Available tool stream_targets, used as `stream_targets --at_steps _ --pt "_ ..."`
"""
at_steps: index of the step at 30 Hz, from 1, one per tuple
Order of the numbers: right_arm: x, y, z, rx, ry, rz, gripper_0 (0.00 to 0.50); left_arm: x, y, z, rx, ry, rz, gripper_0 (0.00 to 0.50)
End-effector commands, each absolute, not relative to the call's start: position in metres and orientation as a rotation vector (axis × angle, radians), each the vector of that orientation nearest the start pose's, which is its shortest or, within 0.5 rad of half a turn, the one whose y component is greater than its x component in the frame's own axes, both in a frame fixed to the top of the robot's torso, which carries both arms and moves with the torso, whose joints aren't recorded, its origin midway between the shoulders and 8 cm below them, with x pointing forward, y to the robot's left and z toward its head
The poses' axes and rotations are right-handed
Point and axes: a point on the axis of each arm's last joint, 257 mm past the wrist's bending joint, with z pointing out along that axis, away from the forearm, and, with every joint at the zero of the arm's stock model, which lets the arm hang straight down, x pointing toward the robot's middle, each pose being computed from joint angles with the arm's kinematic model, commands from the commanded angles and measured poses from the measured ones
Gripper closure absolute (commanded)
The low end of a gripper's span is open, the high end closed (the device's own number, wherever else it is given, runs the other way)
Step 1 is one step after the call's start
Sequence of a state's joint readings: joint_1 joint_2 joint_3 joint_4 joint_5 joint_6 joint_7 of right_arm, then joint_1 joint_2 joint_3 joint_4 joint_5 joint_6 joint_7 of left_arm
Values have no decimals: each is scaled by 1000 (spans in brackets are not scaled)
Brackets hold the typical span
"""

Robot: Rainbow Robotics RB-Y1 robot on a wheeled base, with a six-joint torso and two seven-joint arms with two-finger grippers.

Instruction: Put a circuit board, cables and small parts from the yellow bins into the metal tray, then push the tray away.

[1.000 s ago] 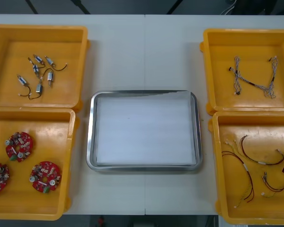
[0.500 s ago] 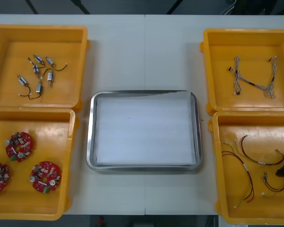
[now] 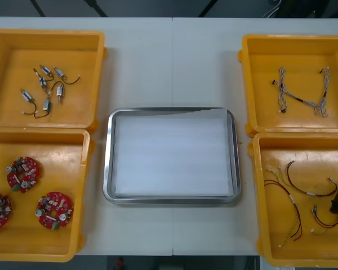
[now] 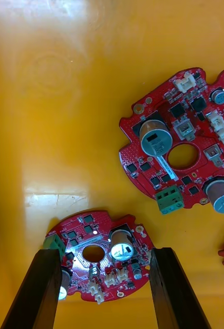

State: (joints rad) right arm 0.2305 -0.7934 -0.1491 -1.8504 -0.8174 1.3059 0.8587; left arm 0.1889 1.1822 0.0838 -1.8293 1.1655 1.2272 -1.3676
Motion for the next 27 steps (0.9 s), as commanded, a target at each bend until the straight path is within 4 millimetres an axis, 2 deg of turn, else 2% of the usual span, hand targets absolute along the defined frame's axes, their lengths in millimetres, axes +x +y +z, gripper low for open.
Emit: stream_targets --at_steps 1,6,12,17,27 --pt "297 -432 -375 1039 2674 172 500 334 458 -290 -150 2806 -66 0" --pt "302 -430 -372 1029 2670 180 500 332 455 -296 -158 2808 -66 0" --pt "314 -429 -357 997 2682 163 500 326 454 -304 -170 2827 -60 0" --pt "322 -431 -322 945 2697 126 500 321 455 -312 -183 2817 -65 0" --pt "323 -436 -247 804 2696 -14 500 314 459 -319 -197 2826 -55 0"
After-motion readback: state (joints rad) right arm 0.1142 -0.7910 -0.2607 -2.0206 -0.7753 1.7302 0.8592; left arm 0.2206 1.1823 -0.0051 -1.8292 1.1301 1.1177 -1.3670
